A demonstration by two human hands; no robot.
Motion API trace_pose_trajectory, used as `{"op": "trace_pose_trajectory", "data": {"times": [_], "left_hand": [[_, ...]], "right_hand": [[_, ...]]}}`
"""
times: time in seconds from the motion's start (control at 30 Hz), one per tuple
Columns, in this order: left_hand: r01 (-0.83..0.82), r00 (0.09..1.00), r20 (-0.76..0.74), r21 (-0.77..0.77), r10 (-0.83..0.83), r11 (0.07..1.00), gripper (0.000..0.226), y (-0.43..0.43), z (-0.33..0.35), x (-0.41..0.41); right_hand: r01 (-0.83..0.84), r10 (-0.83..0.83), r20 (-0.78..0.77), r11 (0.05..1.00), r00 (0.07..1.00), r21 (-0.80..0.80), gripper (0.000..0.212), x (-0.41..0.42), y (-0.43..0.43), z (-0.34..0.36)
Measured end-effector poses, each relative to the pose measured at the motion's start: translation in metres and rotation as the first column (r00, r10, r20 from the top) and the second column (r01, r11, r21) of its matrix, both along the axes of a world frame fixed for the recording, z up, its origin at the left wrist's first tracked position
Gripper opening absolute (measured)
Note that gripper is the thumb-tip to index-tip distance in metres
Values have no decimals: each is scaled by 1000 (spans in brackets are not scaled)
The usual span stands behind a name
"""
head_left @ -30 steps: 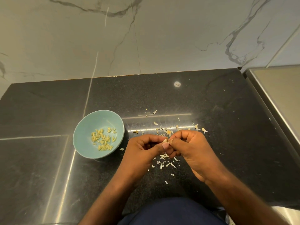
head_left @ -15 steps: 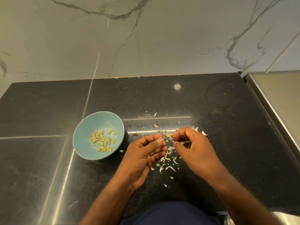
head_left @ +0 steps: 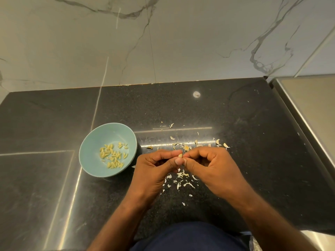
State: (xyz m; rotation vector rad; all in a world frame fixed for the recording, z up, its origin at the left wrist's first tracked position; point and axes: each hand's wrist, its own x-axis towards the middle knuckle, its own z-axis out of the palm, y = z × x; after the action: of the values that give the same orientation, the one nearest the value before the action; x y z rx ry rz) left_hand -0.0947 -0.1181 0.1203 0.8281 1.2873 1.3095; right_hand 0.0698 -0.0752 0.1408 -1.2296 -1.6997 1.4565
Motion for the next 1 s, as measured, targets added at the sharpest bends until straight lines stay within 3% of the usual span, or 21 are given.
{"op": "trace_pose_trajectory", "data": {"times": [0.2,0.33,0.43,0.57,0.67,0.83,1.0], "left_hand": [[20,1000,-8,57,-20,998,22,1,0,-2],[21,999,49,40,-23,999,24,0,0,-1],[27,995,97,25,-29,999,25,-2,0,1],[17,969,248,-45,-5,999,26,-3,1,5],[-18,939,340,-99,50,995,24,-2,3,4],[-35,954,293,-93,61,995,14,-3,3,2],[-11,993,119,-38,16,999,26,-5,5,3]], "right_hand": [[22,-40,-177,995,983,-102,22,-3,-2,-2],[19,-36,-203,996,979,-84,4,-7,-5,-1],[38,-52,-194,997,980,-73,16,-10,-5,-3],[55,-65,-172,996,983,-66,16,-11,-4,-7],[-20,18,-96,1000,995,-20,15,-7,-3,-8],[4,1,-54,996,999,87,11,-5,-4,-9],[-1,1,2,997,1000,77,14,-1,1,-7]]}}
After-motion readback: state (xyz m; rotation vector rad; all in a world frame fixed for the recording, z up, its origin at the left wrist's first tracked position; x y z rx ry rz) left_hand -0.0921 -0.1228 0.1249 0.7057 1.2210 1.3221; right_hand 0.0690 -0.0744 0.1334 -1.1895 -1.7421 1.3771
